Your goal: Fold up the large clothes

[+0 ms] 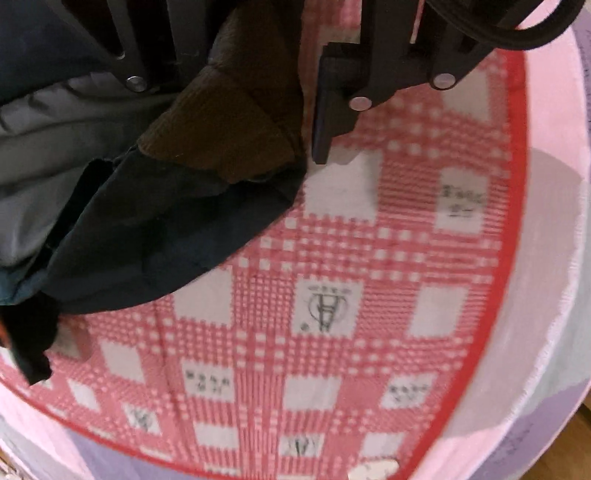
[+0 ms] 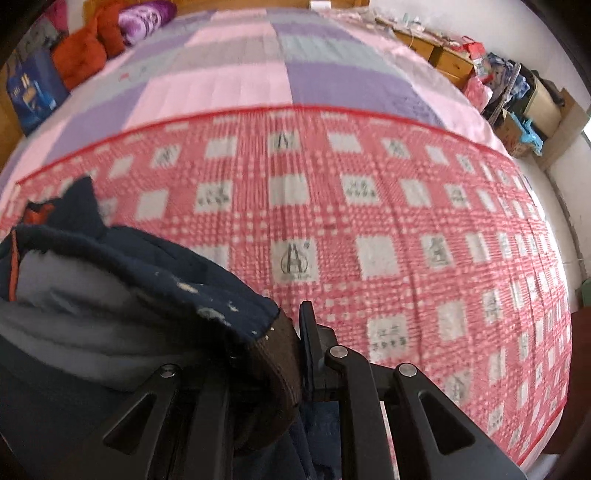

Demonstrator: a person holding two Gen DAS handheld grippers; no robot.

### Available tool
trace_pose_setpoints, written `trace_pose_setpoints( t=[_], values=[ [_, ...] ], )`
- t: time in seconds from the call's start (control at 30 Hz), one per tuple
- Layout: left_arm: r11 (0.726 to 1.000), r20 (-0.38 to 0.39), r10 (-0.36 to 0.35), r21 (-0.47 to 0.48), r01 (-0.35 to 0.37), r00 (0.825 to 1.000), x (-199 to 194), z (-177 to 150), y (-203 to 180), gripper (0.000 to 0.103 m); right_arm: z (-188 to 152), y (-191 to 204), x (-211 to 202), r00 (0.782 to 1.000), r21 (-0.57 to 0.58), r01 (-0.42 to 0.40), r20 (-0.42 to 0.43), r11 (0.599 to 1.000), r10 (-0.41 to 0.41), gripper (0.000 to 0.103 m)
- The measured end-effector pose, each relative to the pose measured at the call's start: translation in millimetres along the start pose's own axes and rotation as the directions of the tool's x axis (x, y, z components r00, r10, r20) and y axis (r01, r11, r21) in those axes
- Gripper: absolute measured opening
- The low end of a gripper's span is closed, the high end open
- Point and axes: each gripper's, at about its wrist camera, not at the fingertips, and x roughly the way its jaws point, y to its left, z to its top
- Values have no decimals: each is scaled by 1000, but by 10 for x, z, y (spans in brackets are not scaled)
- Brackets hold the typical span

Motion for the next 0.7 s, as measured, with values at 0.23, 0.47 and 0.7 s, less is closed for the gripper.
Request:
trace_pose_setpoints(
  t=[0.23, 0.47, 0.7],
  values=[
    [999, -42, -49, -5, 49, 998, 29, 80, 132, 43, 146, 8, 228, 999, 36, -9, -51, 999, 11, 17],
    [979, 88, -204, 29, 202, 975, -598, 260, 527, 101, 315, -188, -247, 995, -20, -80, -54, 997, 79, 79],
    [939, 319, -330, 20, 342, 888, -1401, 297, 633, 102, 523, -480, -1015, 967, 119, -230, 144, 966, 212, 84]
  ],
)
